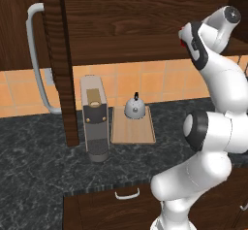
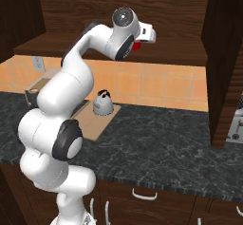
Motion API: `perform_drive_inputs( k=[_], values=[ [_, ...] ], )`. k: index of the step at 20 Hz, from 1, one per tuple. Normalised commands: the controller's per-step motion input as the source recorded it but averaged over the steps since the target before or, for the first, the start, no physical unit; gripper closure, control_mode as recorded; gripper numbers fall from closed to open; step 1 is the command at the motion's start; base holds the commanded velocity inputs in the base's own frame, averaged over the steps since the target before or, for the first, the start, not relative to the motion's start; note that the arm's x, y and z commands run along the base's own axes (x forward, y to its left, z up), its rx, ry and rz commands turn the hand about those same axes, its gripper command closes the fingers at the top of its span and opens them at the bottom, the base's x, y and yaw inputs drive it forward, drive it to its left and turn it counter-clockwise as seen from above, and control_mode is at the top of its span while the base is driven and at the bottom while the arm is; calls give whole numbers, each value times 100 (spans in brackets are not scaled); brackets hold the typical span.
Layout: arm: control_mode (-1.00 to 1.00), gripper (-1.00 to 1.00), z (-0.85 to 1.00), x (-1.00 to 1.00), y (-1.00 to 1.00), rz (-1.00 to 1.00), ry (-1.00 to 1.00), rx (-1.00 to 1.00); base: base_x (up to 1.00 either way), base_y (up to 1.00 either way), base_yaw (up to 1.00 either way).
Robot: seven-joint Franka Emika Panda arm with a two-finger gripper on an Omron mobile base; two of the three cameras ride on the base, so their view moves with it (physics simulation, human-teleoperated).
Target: Pick the kettle from the counter and place it on the tray. Then pick the mug from the cabinet and place it on the tray. Then close the cabinet doors.
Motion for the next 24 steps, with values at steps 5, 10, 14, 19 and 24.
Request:
perform_drive_inputs(
  k=[5, 10, 14, 19, 24],
  values=[
    [-100, -100, 0, 8, 0, 0, 0, 0, 0, 0, 0],
    [-100, 100, 0, 2, 0, 0, 0, 0, 0, 0, 0],
    [-100, 100, -1, -1, 0, 0, -3, 0, 0, 0, 0],
    [-100, 100, -2, -2, 0, 0, -3, 0, 0, 0, 0],
    [-100, 100, -2, -4, 2, 0, -7, 0, 0, 0, 0]
  ],
)
